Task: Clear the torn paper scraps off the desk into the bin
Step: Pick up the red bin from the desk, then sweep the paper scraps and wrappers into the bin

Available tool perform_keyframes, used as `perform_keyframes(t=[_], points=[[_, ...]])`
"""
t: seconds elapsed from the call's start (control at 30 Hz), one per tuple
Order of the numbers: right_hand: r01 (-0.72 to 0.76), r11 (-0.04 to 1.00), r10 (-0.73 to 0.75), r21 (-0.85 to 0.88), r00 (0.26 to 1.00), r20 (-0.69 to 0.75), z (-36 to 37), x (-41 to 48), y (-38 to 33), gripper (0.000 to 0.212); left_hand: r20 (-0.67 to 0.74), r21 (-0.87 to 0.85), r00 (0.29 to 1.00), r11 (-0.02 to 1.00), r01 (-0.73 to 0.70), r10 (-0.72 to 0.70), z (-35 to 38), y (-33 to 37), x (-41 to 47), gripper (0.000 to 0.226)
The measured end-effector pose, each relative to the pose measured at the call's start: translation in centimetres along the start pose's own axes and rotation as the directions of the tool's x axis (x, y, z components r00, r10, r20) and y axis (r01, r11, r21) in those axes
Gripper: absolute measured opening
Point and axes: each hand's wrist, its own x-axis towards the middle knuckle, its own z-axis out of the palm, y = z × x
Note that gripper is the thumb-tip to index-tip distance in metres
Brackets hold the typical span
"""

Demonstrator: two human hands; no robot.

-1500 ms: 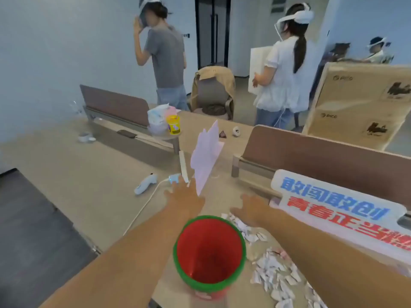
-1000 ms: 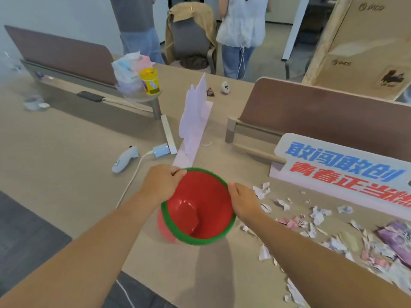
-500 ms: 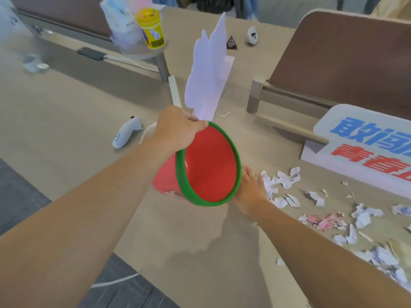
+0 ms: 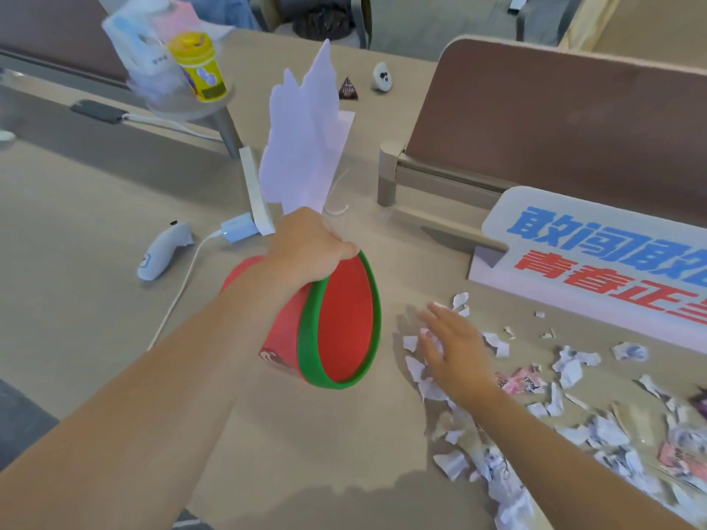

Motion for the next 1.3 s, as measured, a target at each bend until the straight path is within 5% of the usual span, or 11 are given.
perform_keyframes(t=[0.07, 0.17, 0.4, 0.5, 0.7, 0.8, 0.87, 0.93, 1.03, 1.2, 1.3], points=[[-0.119, 0.993, 0.119, -0.002, 0.992, -0.043, -1.1, 1.7, 0.9, 0.039, 0.025, 0.004, 1.000, 1.000, -0.008, 0.008, 0.4, 0.1, -0.2, 0.026], [-0.223, 0.972, 0.232, -0.068, 0.954, 0.192, -1.2, 4.0, 3.0, 0.052, 0.052, 0.012, 0.999, 1.000, -0.014, 0.013, 0.8, 0.3, -0.5, 0.025], [0.108, 0.971, 0.011, -0.215, 0.872, 0.489, 0.6, 0.9, 2.4, 0.068, 0.071, 0.005, 0.997, 1.000, -0.016, 0.015, 0.8, 0.3, -1.6, 0.026], [0.232, 0.931, -0.072, -0.281, 0.874, 0.481, 1.0, -1.6, 2.0, 0.078, 0.080, -0.017, 0.997, 1.000, -0.014, 0.015, 0.8, 0.3, -2.3, 0.029], [0.276, 0.924, -0.242, -0.264, 0.958, 0.156, 2.2, -5.6, 2.9, 0.023, 0.072, -0.085, 0.996, 0.995, -0.046, 0.052, 1.9, 1.4, -3.9, 0.027], [0.276, 0.938, -0.256, -0.212, 0.960, 0.117, 2.2, -5.6, 2.9, 0.026, 0.082, -0.091, 0.995, 0.994, -0.054, 0.061, 2.3, 1.6, -4.6, 0.028], [0.211, 0.950, -0.170, -0.230, 0.967, 0.189, 1.5, -5.3, 2.1, 0.025, 0.091, -0.094, 0.994, 0.994, -0.054, 0.062, 2.3, 1.6, -5.0, 0.027], [-0.032, 0.979, 0.069, -0.203, 0.981, 0.182, 0.7, -4.5, 1.2, 0.027, 0.093, -0.103, 0.994, 0.993, -0.051, 0.061, 2.0, 1.3, -5.3, 0.026], [-0.321, 0.935, 0.309, 0.148, 0.946, 0.099, -1.2, -3.4, -2.2, 0.022, 0.083, -0.132, 0.996, 0.991, -0.031, 0.043, 1.2, 0.7, -5.8, 0.022], [0.023, 0.950, -0.052, 0.311, 0.995, 0.085, -1.0, -2.8, -11.1, 0.008, 0.048, -0.176, 0.999, 0.984, -0.007, 0.016, -0.2, -0.1, -6.9, 0.012], [-0.023, 0.973, -0.029, 0.231, 0.975, 0.221, 1.1, -2.5, -13.1, 0.034, 0.016, -0.142, 0.999, 0.989, -0.027, 0.030, -1.0, -1.0, -7.8, 0.012]])
